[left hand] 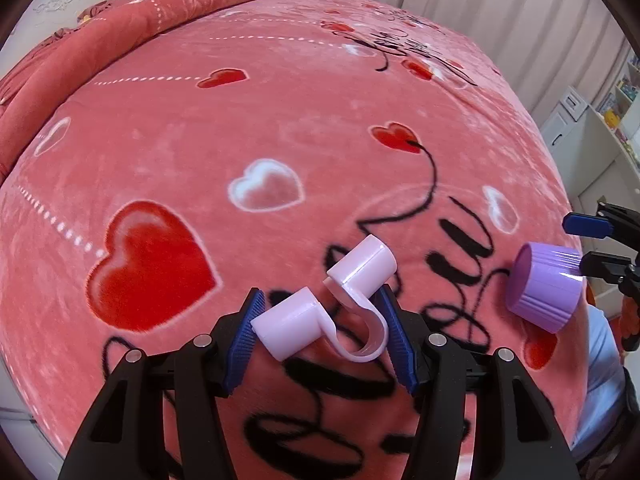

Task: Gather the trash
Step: 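Carry the purple cup and pink clip over the orange bin with both grippers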

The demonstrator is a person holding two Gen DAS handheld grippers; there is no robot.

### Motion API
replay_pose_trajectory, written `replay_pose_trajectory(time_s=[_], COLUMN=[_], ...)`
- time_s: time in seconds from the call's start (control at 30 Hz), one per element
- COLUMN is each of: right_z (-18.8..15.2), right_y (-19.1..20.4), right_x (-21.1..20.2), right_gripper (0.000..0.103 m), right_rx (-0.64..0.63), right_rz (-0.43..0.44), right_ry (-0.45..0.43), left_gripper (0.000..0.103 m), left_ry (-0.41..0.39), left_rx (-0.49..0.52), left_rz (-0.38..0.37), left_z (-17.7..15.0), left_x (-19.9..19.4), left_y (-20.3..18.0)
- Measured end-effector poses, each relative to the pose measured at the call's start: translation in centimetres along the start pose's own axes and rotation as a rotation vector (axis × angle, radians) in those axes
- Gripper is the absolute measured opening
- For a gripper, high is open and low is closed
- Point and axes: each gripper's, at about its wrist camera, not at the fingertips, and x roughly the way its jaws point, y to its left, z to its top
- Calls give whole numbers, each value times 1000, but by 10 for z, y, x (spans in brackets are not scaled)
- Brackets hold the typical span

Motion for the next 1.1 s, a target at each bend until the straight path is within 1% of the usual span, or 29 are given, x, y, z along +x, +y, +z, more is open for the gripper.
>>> replay_pose_trajectory(time_s=[0.1, 0.23, 0.37, 0.4, 0.43, 0.47, 0.5, 0.6, 0.73, 1.1], right_z=[-5, -19, -28, -29, -29, -29, -29, -32, -41, -81], right_y=[0, -2, -7, -6, -6, -7, -7, -1, 2, 18], right_x=[-10, -18, -10, -4, 0, 5, 5, 0, -21, -106], right_gripper=[48, 48, 46, 34, 25, 11, 5, 3, 3, 3], right_rx=[17, 25, 24, 6, -5, -10, -8, -35, -19, 31], right_rz=[13, 18, 4, -9, -19, -25, -24, -26, -18, -34], right_ry=[-10, 5, 36, 48, 60, 73, 66, 56, 32, -62], left_gripper=[59, 59, 59, 59, 59, 59, 59, 59, 59, 59], left_ry=[-4, -7, -8, -8, -7, -6, -6, -3, -7, -47], left_rx=[1, 13, 17, 17, 19, 20, 20, 21, 25, 74], left_rz=[-11, -18, -28, -33, -35, -34, -37, -36, -39, -52], left_z=[-2, -4, -4, -4, -5, -5, -7, -11, -20, -50], left_x=[-4, -8, -10, -11, -12, -13, -15, -21, -34, -88], left_y=[-7, -19, -30, -33, -36, -39, -41, -49, -62, -126])
